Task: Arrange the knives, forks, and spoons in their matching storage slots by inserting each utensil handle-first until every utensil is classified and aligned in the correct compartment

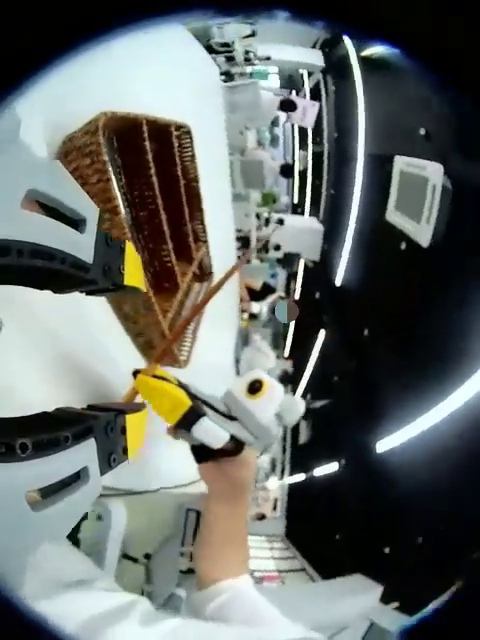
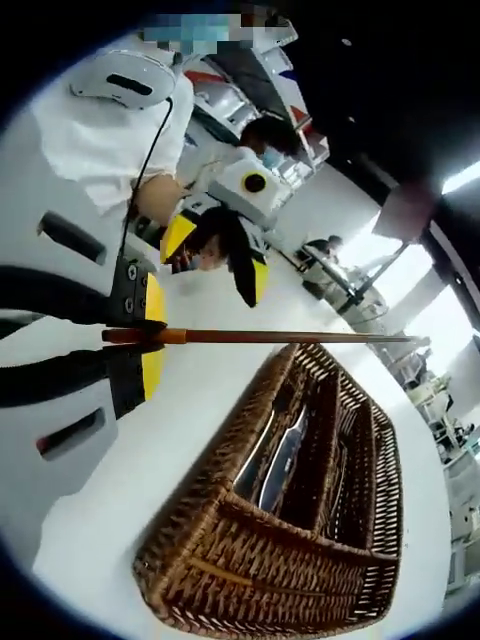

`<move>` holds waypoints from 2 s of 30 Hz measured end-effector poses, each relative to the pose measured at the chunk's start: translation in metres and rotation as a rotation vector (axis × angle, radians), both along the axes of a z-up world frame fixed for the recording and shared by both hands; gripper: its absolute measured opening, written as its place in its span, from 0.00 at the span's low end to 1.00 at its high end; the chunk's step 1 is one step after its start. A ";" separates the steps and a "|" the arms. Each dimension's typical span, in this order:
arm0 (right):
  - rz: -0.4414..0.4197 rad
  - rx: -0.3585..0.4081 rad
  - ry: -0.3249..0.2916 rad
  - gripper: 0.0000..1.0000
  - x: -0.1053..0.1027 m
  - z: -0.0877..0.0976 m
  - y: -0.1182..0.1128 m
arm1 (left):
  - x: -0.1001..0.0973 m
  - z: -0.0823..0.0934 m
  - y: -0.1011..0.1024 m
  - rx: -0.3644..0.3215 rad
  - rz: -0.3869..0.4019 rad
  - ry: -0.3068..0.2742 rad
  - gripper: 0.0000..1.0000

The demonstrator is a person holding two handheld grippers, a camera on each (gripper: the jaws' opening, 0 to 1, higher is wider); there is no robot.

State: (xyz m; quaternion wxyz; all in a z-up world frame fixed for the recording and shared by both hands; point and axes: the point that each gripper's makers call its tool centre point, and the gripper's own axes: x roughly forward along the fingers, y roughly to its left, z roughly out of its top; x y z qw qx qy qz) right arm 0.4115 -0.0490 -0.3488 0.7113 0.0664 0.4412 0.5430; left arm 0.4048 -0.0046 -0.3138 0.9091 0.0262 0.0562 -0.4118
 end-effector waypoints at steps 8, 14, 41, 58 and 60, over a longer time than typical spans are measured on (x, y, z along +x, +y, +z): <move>-0.037 -0.108 0.026 0.05 0.012 0.010 -0.014 | 0.001 -0.003 0.000 0.076 0.015 -0.042 0.51; -0.076 -0.189 0.045 0.05 0.026 0.015 -0.025 | 0.001 0.000 0.001 0.083 0.015 -0.048 0.51; -0.431 -0.539 0.188 0.06 0.125 -0.009 -0.086 | 0.002 0.001 0.000 0.113 0.010 -0.057 0.50; -0.585 -0.706 0.310 0.06 0.128 -0.025 -0.092 | 0.012 0.003 0.013 0.139 0.083 -0.037 0.68; -0.594 -0.721 0.332 0.06 0.125 -0.026 -0.093 | 0.013 0.003 0.013 0.141 0.084 -0.037 0.69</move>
